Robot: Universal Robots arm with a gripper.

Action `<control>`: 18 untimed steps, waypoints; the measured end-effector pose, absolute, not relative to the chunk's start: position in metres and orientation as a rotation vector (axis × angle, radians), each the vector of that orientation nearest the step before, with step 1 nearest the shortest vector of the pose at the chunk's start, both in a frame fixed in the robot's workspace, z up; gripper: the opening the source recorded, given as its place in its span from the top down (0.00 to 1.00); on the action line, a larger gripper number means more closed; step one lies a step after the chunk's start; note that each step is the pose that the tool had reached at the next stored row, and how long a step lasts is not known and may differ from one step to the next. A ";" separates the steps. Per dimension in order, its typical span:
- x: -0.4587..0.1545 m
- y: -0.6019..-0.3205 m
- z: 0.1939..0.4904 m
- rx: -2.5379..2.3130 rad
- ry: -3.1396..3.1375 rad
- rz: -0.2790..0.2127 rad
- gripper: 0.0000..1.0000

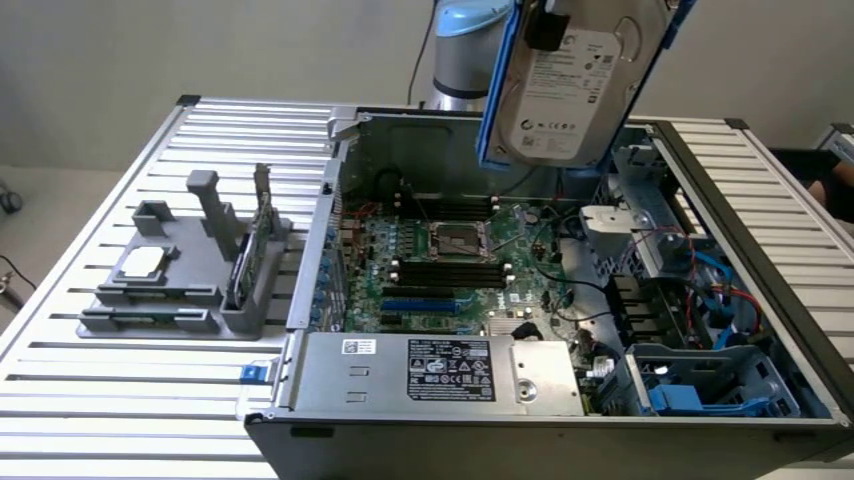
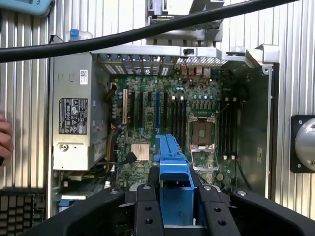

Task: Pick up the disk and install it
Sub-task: 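Pick up the disk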

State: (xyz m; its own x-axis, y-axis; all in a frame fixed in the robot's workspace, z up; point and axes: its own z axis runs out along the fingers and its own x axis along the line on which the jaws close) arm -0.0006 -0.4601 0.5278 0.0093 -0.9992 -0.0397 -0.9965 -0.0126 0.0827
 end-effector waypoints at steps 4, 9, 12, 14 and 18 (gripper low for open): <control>0.004 -0.471 0.528 2.210 -2.186 -0.136 0.67; 0.010 -0.484 0.528 2.211 -2.187 -0.138 0.67; 0.013 -0.492 0.528 2.212 -2.187 -0.140 0.67; 0.016 -0.497 0.528 2.212 -2.188 -0.140 0.67; 0.021 -0.506 0.528 2.213 -2.188 -0.141 0.67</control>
